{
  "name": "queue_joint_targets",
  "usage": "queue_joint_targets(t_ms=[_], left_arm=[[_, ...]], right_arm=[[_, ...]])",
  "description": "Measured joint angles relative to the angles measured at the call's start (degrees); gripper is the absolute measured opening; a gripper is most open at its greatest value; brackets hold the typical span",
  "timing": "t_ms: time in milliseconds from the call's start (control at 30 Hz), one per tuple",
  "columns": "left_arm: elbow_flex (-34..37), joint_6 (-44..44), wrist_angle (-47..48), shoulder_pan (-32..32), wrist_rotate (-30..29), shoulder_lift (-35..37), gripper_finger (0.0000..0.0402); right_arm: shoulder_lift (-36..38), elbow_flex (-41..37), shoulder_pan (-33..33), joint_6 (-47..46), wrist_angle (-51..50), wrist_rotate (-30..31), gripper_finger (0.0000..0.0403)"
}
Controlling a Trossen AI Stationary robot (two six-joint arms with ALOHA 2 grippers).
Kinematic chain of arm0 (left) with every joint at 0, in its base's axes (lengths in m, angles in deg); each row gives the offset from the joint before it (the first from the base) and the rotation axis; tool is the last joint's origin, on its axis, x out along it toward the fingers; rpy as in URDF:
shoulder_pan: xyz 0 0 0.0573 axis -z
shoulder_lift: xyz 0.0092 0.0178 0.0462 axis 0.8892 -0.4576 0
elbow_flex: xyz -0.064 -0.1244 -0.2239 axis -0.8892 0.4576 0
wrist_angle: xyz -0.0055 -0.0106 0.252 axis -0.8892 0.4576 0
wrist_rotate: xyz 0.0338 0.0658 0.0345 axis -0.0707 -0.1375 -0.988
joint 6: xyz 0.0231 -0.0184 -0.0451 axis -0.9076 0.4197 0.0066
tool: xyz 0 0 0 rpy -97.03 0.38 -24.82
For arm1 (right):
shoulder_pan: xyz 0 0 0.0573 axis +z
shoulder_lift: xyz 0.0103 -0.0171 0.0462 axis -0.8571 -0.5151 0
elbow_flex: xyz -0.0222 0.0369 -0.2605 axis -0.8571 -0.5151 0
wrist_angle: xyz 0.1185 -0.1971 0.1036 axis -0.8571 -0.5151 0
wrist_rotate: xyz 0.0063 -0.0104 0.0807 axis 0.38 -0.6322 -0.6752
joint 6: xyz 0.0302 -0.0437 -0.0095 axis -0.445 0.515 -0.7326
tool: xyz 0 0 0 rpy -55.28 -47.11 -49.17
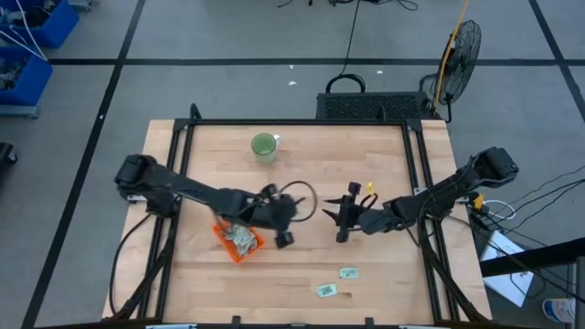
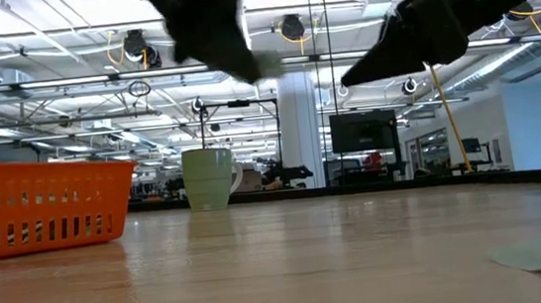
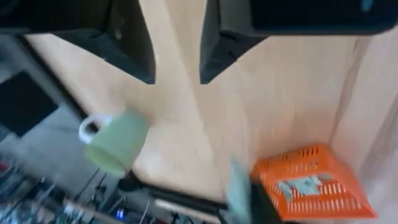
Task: Pick and place Stevia / Truvia into bins
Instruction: Put the stevia packet into the orange basket
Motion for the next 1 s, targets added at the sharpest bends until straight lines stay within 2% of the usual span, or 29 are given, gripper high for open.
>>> queue_joint_targets(t_ms=[167, 267, 333, 533, 633, 867, 1000], left_arm=[[-0.08, 21.38, 22.32, 6.83, 1.21, 6.27, 0.0005], [-0.12, 32.89, 31.75, 11.7, 7.45, 7.24, 0.001], [0.31, 37.82, 35.58, 14.32, 9.4, 6.51, 0.0011], [3.66, 39.91, 35.11, 17.21, 7.65, 4.58, 0.0018], [4.1, 41.48, 35.17, 16.66, 9.13, 3.37, 0.0047], [4.13, 37.24, 35.3, 16.34, 8.25, 0.96, 0.0131], [4.12, 37.29, 35.24, 15.91, 8.12, 0.93, 0.0159]], right_arm=[[-0.02, -0.04, 1.36, -7.82, -9.46, -0.17, 0.0155], [-0.05, -0.06, 1.49, -7.99, -11.43, -0.14, 0.0165], [-0.05, -0.02, 1.48, -7.77, -10.82, -0.1, 0.0166], [-0.05, -0.02, 1.44, -7.82, -10.33, -0.14, 0.0161], [-0.05, -0.02, 1.43, -7.82, -10.31, -0.15, 0.0161], [-0.05, -0.02, 1.43, -7.82, -9.93, -0.15, 0.0161], [-0.05, -0.02, 1.43, -7.81, -9.95, -0.15, 0.0161]])
